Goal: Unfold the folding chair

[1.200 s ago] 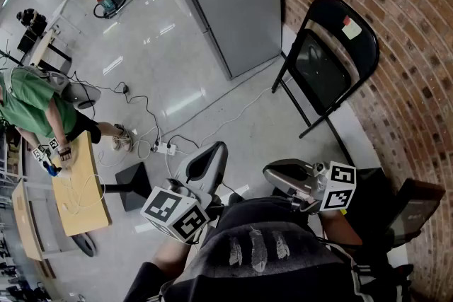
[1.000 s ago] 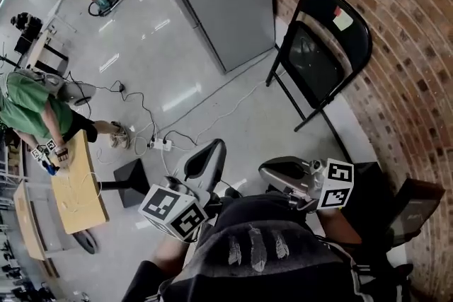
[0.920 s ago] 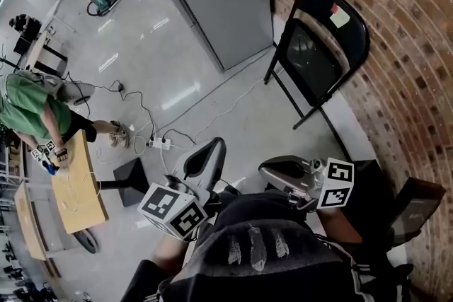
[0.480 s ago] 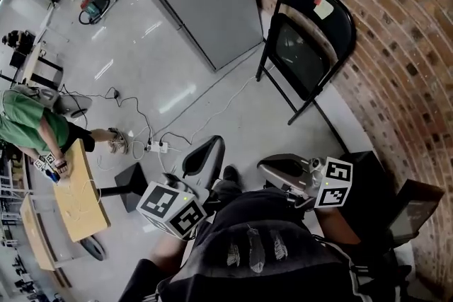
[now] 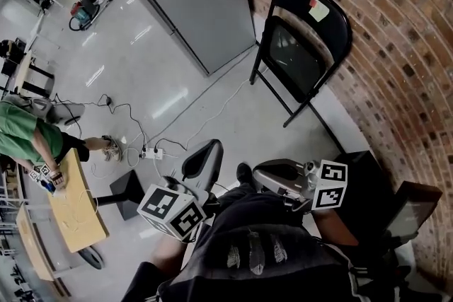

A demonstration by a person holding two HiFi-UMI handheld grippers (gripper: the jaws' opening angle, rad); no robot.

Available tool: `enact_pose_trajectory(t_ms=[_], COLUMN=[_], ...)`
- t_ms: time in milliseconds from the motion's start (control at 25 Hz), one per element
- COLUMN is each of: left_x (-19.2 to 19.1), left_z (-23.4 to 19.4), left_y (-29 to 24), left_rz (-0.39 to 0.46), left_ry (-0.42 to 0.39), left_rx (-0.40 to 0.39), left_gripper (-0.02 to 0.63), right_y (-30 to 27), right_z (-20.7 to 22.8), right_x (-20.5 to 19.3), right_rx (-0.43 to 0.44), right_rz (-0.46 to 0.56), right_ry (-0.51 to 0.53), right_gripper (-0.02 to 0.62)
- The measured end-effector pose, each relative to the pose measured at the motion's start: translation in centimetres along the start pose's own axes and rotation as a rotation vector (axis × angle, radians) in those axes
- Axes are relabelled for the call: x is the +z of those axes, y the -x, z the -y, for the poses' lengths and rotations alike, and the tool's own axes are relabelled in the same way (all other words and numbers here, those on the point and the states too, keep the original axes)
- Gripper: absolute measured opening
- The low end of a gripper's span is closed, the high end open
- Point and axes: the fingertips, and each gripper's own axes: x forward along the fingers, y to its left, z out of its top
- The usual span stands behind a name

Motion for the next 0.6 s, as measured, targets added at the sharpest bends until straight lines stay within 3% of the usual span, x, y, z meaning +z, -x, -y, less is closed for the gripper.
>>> enact_pose_trajectory(t_ms=[280, 600], left_x=[1.2, 2.5], left_z=[-4.1, -11.6], left_y=[0.0, 1.1], left_rz=[0.051, 0.093], left_ry=[0.056, 0.140], left_rx=[-0.021, -0.018], left_gripper=[0.002, 0.002], right_y=[-3.5, -10.2], right_z=[1.4, 3.4], right_x=[0.6, 0.4], right_rx=[-0.036, -0.087], right_rz=[-0.070, -0.181], right_ry=[0.012, 0.047], right_gripper=[0.002, 0.002])
